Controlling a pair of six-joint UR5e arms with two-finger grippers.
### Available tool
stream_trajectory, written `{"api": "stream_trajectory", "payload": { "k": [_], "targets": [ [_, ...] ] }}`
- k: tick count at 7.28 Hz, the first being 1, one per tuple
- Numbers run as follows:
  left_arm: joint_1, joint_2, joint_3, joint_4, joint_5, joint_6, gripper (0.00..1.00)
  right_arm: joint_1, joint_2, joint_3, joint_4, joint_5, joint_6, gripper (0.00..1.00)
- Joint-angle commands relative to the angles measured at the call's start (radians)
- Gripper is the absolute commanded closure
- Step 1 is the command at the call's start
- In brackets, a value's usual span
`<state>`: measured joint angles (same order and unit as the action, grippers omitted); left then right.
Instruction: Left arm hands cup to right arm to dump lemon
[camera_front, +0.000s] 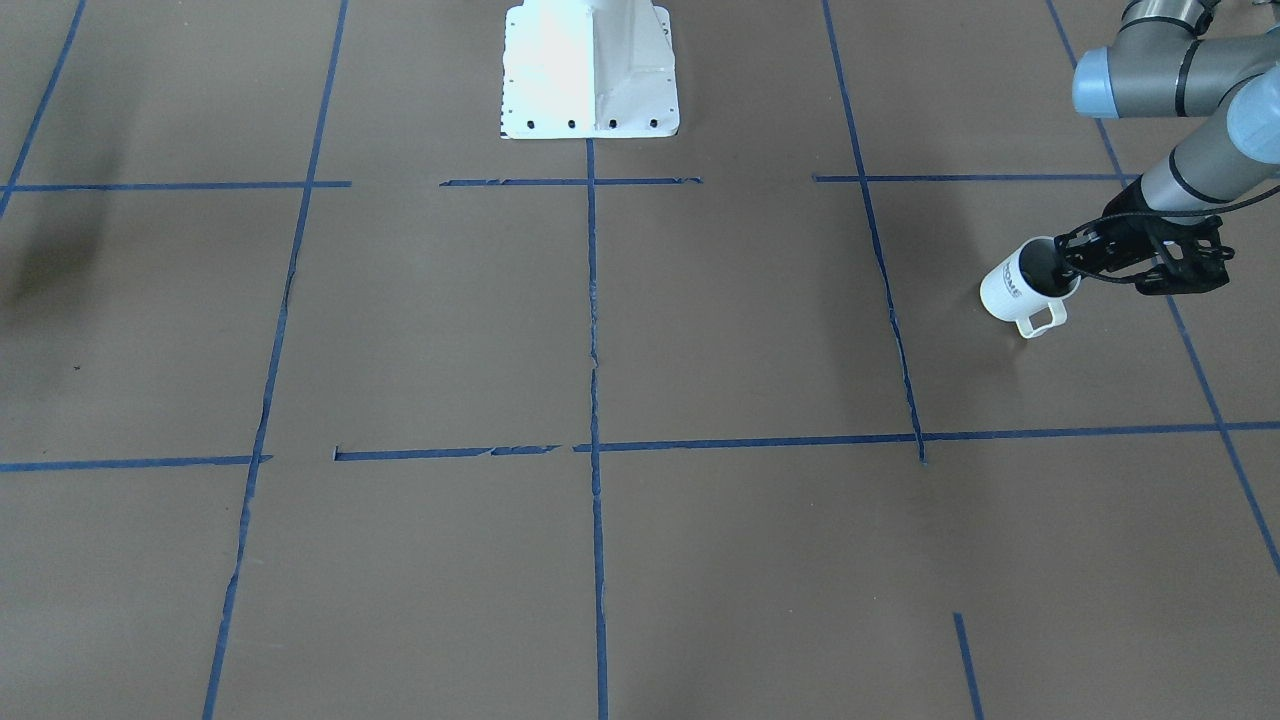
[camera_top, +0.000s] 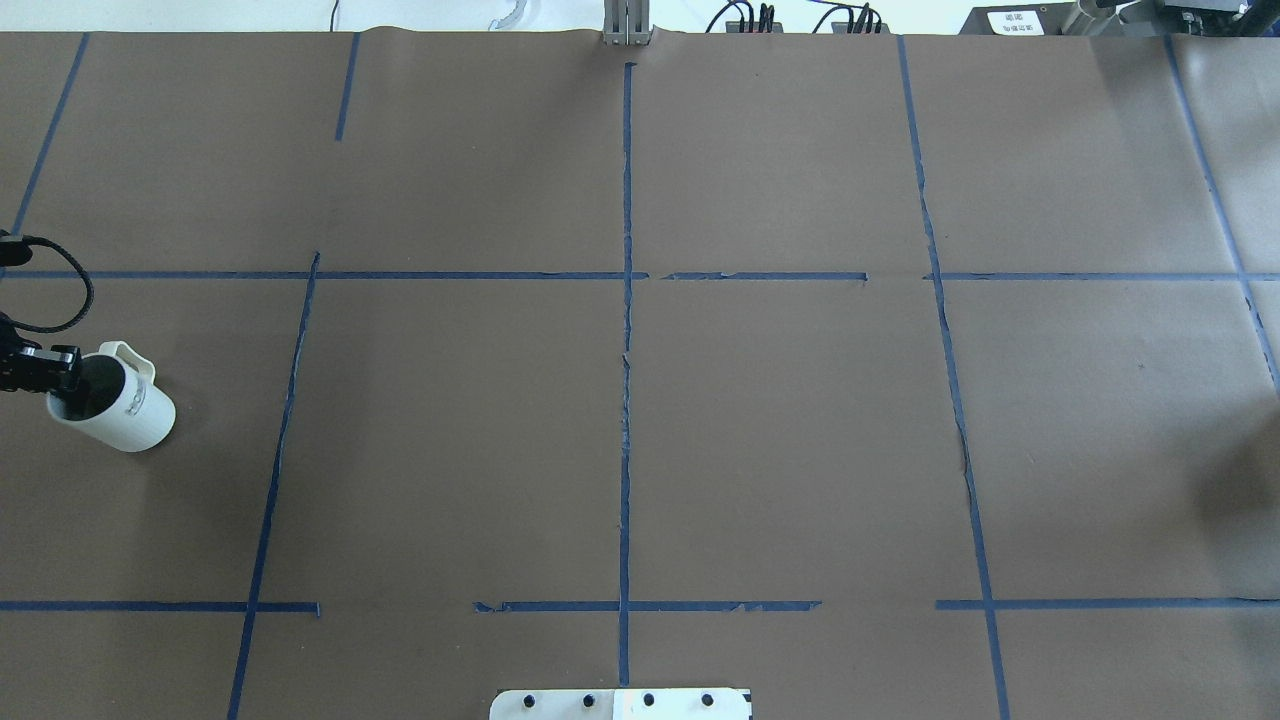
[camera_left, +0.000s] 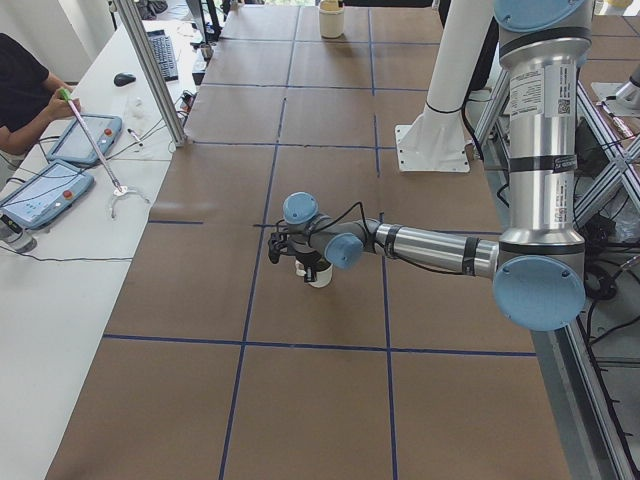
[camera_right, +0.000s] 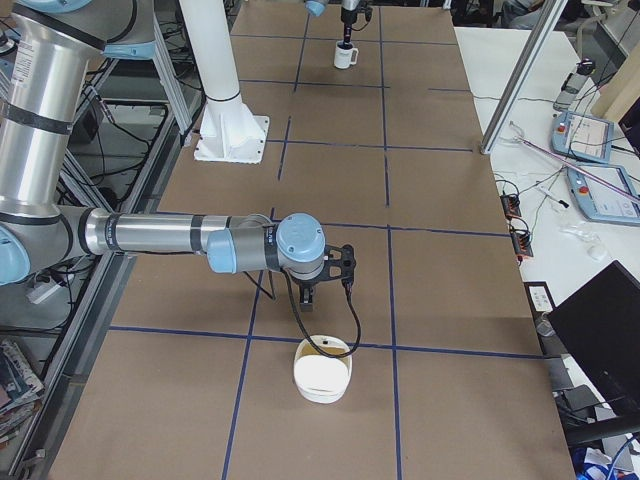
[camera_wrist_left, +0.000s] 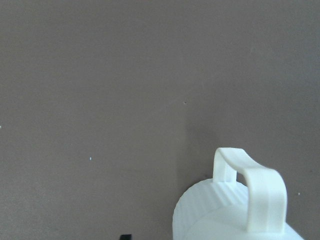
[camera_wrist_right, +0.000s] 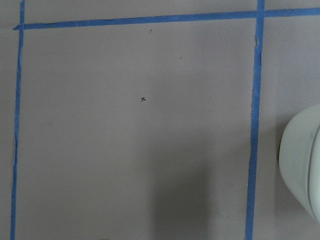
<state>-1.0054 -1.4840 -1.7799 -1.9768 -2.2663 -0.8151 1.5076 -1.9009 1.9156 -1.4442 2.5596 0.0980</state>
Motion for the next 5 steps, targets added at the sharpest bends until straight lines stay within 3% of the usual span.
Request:
{"api": "stream_trajectory", "payload": {
  "k": [1,2,3,4,5],
  "targets": [
    [0.001,-0.047,-0.084,0.022,-0.001,-0.102,1.00,-0.053,0.005,0.000,0.158,0.010,0.029,0.00],
    [0.002,-0.118,-0.107,0.091,-0.002,-0.131,1.00,-0.107,0.011,-0.001,0.280,0.004,0.101,0.00],
    [0.014,-0.253,-0.116,0.208,-0.002,-0.213,1.00,-0.171,0.044,-0.004,0.424,-0.018,0.183,0.00],
    [0.077,-0.389,-0.118,0.340,-0.001,-0.290,1.00,-0.219,0.109,-0.006,0.491,-0.028,0.277,0.00],
    [0.137,-0.521,-0.112,0.466,0.001,-0.346,1.00,-0.265,0.203,0.000,0.501,-0.098,0.352,0.01]
  ]
}}
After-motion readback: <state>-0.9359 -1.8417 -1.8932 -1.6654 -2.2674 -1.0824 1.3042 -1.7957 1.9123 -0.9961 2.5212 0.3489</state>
